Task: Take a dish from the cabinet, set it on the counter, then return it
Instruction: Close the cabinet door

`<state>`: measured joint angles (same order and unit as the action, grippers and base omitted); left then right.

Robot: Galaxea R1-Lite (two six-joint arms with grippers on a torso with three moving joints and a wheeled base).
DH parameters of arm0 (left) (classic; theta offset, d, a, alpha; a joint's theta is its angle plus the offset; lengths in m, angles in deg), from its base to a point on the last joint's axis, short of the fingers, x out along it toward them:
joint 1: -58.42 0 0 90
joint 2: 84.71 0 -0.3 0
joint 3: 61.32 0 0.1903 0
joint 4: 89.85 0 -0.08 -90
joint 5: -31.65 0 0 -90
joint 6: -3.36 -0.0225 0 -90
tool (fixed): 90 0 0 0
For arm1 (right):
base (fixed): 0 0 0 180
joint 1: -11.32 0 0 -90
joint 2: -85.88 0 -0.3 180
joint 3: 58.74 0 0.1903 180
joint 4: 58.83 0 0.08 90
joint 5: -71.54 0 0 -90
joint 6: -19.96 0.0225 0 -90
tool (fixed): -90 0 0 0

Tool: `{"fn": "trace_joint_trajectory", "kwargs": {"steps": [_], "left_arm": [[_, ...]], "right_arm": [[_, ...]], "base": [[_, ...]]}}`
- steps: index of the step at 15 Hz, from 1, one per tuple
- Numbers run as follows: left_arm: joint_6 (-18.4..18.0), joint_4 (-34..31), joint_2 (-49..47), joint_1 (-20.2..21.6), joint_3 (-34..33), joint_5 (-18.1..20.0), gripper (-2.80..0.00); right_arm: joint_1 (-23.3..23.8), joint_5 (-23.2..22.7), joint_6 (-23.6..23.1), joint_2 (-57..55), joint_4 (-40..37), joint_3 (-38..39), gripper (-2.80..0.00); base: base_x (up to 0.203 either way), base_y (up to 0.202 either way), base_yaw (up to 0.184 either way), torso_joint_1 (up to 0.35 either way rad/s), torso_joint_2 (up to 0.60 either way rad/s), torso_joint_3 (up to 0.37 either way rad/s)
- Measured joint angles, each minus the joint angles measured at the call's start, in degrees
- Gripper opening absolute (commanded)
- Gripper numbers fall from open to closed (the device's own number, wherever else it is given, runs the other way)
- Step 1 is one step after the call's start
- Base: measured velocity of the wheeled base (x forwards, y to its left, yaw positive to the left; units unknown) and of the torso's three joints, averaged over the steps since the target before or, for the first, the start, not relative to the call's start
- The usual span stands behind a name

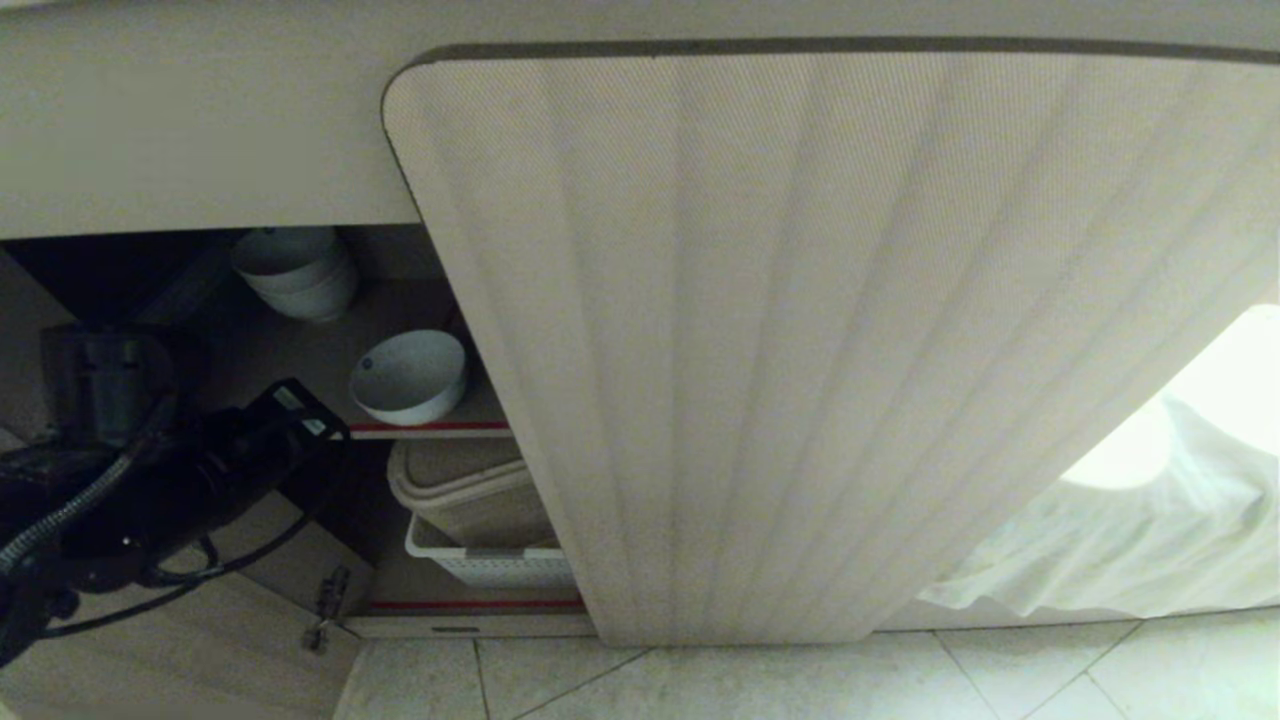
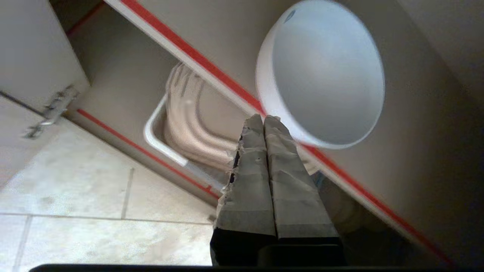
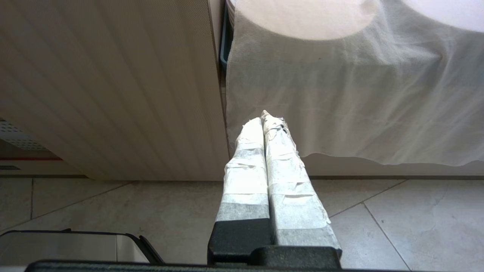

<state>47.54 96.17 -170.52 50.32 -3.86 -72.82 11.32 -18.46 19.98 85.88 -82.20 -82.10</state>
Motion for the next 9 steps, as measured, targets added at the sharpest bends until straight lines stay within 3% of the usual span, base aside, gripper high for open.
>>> {"fn": "trace_joint_trajectory", "kwargs": {"steps": [9], "left_arm": [[-3.4, -0.5, 5.3, 0.0, -4.8, 0.4, -2.8]], "right_arm": [[0.0, 0.0, 0.0, 0.0, 0.0, 0.0, -2.8]], "base": [[0.0, 0.0, 0.0, 0.0, 0.0, 0.0]]}}
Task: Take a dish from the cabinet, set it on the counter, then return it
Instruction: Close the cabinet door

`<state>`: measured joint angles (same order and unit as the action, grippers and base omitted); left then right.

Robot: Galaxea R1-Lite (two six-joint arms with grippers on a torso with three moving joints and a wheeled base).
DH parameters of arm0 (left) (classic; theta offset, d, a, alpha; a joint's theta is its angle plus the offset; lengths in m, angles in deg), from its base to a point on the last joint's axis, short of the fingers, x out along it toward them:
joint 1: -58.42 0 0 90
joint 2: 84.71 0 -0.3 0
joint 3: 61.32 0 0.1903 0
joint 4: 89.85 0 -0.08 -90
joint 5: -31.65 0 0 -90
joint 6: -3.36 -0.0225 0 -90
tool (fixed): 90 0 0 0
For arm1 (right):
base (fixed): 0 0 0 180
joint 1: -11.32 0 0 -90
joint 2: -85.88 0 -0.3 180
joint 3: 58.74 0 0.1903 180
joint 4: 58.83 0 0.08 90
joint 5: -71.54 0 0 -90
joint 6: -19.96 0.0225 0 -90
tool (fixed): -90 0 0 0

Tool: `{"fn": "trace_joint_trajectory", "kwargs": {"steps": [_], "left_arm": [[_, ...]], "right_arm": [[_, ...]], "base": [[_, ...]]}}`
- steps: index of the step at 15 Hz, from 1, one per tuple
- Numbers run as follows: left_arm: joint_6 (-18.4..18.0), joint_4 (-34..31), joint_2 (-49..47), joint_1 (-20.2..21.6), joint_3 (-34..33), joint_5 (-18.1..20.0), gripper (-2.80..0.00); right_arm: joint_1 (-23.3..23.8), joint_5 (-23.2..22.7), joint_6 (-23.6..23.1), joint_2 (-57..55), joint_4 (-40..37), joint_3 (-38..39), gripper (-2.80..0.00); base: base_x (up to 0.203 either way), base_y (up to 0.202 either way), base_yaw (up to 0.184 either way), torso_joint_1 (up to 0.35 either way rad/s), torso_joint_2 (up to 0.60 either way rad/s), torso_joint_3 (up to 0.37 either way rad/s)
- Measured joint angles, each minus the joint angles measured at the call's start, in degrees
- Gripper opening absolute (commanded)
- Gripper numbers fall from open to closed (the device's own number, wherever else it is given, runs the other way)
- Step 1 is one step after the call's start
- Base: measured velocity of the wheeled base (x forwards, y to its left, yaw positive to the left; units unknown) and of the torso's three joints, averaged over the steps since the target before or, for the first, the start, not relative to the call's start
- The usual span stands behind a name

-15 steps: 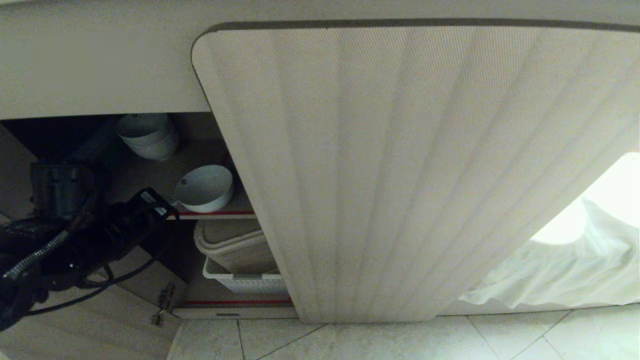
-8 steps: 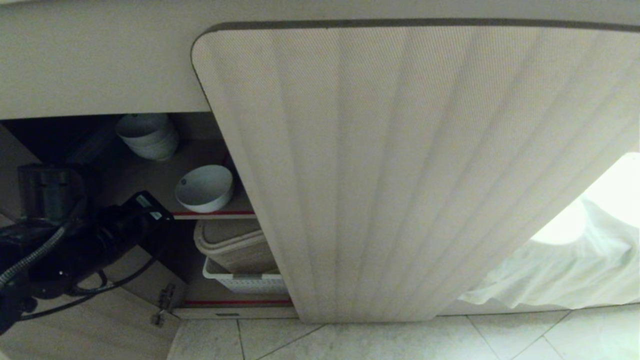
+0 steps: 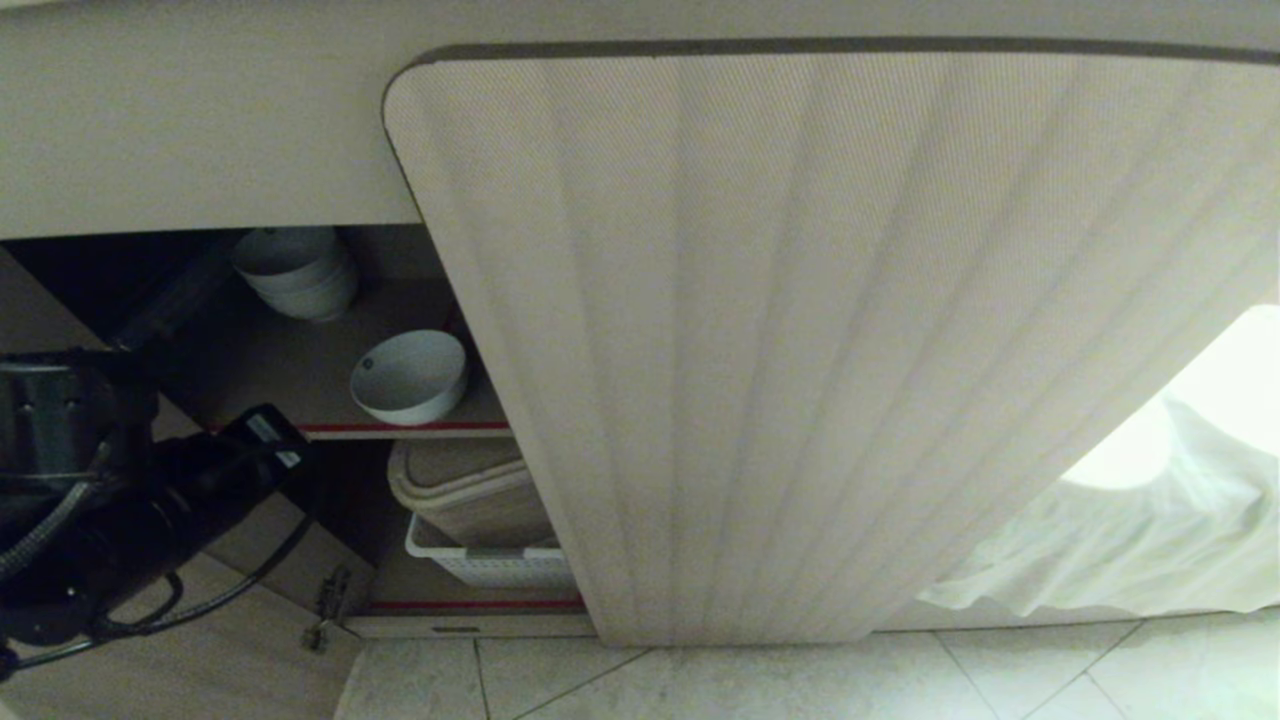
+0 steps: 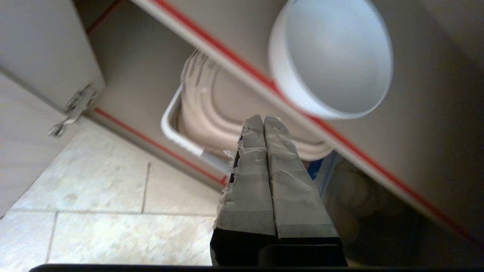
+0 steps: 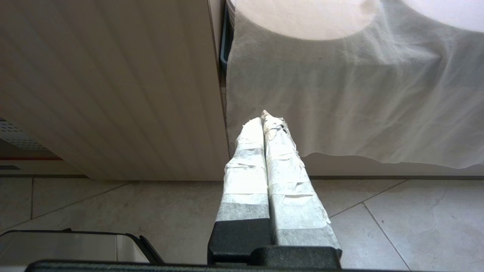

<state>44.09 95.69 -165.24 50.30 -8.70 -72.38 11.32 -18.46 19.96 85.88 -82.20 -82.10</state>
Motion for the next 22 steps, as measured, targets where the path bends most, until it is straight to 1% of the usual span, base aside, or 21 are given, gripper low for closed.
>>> {"fn": "trace_joint_trajectory", "kwargs": {"steps": [8, 11, 15, 20, 22], "left_arm": [[-0.6, -0.2, 5.2, -0.1, -6.7, 0.0, -2.8], [-3.8, -0.1, 7.6, -0.1, -9.3, 0.0, -2.8], [-5.1, -0.9, 11.3, -0.1, -10.9, 0.0, -2.8], [-8.8, -2.4, 18.3, -0.1, -15.4, -0.1, -2.8], [-10.1, -4.2, 21.1, -0.1, -16.9, 0.0, -2.8]], "right_arm": [[0.0, 0.0, 0.0, 0.0, 0.0, 0.0, -2.8], [0.0, 0.0, 0.0, 0.0, 0.0, 0.0, -2.8], [0.0, 0.0, 0.0, 0.0, 0.0, 0.0, -2.8], [0.0, 0.0, 0.0, 0.0, 0.0, 0.0, -2.8], [0.0, 0.0, 0.0, 0.0, 0.0, 0.0, -2.8]], "base": [[0.0, 0.0, 0.0, 0.0, 0.0, 0.0], [0.0, 0.0, 0.0, 0.0, 0.0, 0.0], [0.0, 0.0, 0.0, 0.0, 0.0, 0.0], [0.0, 0.0, 0.0, 0.0, 0.0, 0.0], [0.0, 0.0, 0.0, 0.0, 0.0, 0.0]]}}
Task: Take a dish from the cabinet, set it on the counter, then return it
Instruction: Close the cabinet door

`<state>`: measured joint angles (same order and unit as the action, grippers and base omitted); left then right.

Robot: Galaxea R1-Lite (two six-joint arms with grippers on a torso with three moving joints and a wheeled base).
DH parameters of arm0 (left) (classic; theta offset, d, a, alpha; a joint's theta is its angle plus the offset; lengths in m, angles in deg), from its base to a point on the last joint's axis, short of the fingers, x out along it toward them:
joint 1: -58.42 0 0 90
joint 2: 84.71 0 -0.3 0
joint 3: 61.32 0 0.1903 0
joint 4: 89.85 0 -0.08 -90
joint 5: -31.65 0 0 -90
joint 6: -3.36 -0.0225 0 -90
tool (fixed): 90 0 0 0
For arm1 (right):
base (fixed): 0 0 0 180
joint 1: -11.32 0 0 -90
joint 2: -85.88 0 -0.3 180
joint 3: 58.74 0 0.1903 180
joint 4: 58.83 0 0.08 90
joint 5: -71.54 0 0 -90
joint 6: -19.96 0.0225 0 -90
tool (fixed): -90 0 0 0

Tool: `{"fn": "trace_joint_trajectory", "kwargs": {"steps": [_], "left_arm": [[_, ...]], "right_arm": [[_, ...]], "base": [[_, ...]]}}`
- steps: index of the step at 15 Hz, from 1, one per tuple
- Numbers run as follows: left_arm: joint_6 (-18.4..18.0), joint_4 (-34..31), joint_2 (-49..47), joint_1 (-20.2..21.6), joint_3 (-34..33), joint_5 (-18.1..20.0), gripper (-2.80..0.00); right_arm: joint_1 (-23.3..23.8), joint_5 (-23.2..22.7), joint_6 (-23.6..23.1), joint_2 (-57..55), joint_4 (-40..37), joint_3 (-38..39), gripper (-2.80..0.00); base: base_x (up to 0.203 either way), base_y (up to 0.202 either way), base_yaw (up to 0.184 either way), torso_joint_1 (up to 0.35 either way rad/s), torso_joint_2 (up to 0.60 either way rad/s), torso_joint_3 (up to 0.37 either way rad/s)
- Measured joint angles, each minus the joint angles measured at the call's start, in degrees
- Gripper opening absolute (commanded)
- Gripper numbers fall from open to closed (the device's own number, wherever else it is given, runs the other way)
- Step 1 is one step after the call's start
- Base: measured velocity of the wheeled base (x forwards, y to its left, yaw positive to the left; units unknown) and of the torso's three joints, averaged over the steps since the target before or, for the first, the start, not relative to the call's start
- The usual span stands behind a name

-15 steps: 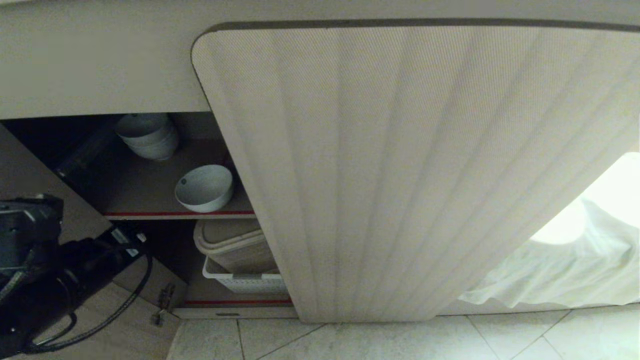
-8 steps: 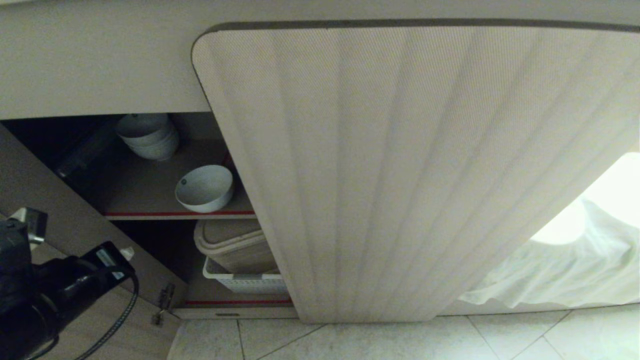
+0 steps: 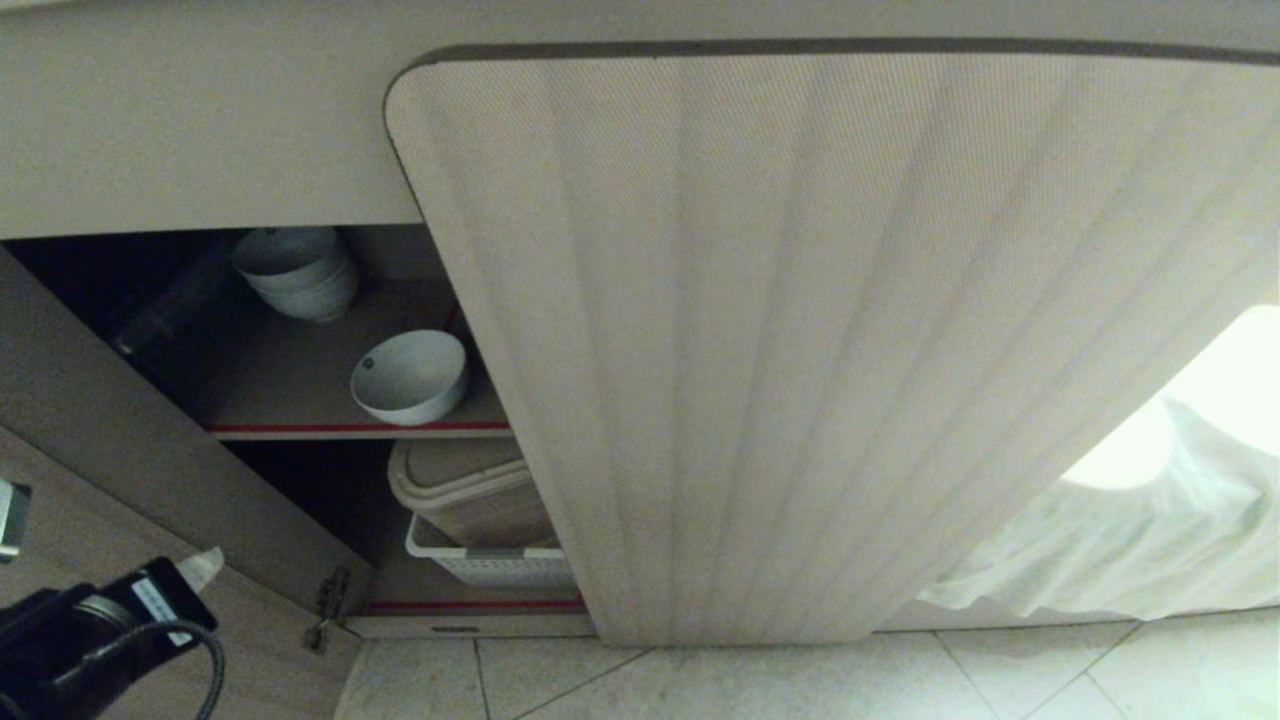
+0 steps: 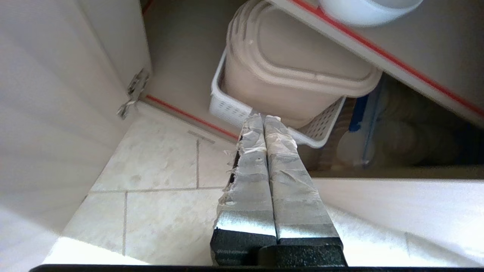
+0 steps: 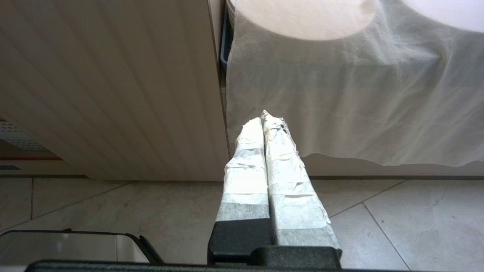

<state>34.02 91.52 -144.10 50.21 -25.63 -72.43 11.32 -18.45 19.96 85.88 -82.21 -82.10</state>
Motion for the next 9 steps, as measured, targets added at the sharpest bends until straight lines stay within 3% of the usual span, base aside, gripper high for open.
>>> {"fn": "trace_joint_trajectory", "kwargs": {"steps": [3, 6, 9], "left_arm": [[-0.4, -1.9, 3.0, 0.4, -1.0, -0.2, -2.8], [-1.3, -1.9, 4.8, 3.3, -1.8, -0.2, -2.8], [-5.7, -1.9, 8.6, 5.6, -4.2, -0.4, -2.8]], "right_arm": [[0.0, 0.0, 0.0, 0.0, 0.0, 0.0, -2.8], [0.0, 0.0, 0.0, 0.0, 0.0, 0.0, -2.8], [0.0, 0.0, 0.0, 0.0, 0.0, 0.0, -2.8]], "base": [[0.0, 0.0, 0.0, 0.0, 0.0, 0.0], [0.0, 0.0, 0.0, 0.0, 0.0, 0.0], [0.0, 0.0, 0.0, 0.0, 0.0, 0.0]]}}
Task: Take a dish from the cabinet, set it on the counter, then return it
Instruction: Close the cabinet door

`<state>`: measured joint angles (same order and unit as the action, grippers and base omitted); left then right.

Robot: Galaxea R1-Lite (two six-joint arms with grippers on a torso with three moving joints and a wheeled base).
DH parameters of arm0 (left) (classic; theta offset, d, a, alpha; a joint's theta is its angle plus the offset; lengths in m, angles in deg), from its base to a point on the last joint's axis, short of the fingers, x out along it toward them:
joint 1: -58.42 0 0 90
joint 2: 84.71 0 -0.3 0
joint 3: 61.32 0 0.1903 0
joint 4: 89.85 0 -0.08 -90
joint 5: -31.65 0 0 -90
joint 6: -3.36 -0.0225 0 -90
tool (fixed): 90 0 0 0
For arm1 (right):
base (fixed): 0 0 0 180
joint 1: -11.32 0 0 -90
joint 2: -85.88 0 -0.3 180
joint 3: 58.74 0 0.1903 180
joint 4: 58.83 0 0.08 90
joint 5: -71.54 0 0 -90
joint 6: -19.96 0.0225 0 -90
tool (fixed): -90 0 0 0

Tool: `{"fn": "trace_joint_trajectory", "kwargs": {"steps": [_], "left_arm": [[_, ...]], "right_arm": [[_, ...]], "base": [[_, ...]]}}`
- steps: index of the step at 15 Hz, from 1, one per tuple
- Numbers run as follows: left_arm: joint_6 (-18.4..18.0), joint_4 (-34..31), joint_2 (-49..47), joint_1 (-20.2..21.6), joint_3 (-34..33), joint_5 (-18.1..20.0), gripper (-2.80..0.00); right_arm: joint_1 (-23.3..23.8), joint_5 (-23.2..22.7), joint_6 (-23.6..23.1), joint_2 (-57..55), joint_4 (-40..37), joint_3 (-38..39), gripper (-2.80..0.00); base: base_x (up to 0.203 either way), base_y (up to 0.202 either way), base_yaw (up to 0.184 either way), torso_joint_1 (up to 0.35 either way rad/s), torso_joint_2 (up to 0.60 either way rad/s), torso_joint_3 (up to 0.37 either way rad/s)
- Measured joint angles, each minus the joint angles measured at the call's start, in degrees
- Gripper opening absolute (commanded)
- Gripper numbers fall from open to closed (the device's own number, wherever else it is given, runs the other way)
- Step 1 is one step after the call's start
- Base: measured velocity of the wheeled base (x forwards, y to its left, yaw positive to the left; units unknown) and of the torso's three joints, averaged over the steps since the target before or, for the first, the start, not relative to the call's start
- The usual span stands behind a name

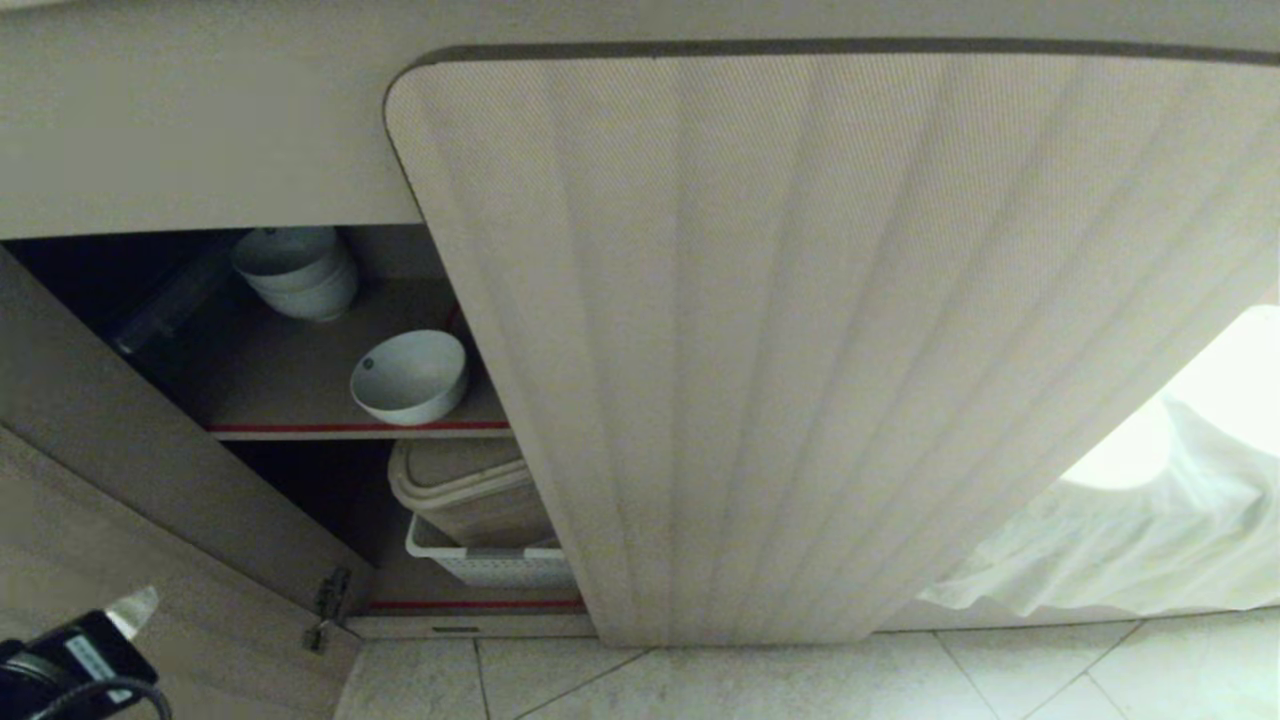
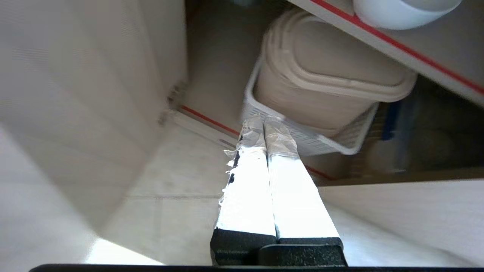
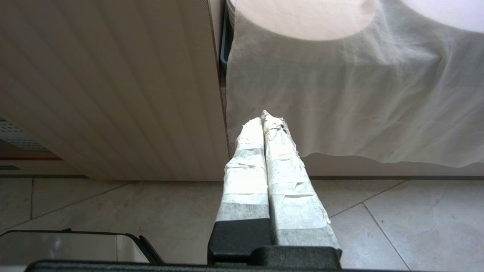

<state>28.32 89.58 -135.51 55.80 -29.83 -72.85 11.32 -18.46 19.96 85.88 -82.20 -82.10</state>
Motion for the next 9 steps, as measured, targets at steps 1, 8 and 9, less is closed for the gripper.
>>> {"fn": "trace_joint_trajectory", "kwargs": {"steps": [1, 8, 9], "left_arm": [[-1.8, 0.0, 1.8, 0.3, -0.9, 0.0, -2.8], [-8.1, -12.3, 24.8, 0.6, -5.5, 0.7, -2.8], [-9.8, -16.1, 29.3, 0.9, -5.4, 1.6, -2.8]], "right_arm": [[0.0, 0.0, 0.0, 0.0, 0.0, 0.0, -2.8], [0.0, 0.0, 0.0, 0.0, 0.0, 0.0, -2.8], [0.0, 0.0, 0.0, 0.0, 0.0, 0.0, -2.8]], "base": [[0.0, 0.0, 0.0, 0.0, 0.0, 0.0], [0.0, 0.0, 0.0, 0.0, 0.0, 0.0], [0.0, 0.0, 0.0, 0.0, 0.0, 0.0]]}}
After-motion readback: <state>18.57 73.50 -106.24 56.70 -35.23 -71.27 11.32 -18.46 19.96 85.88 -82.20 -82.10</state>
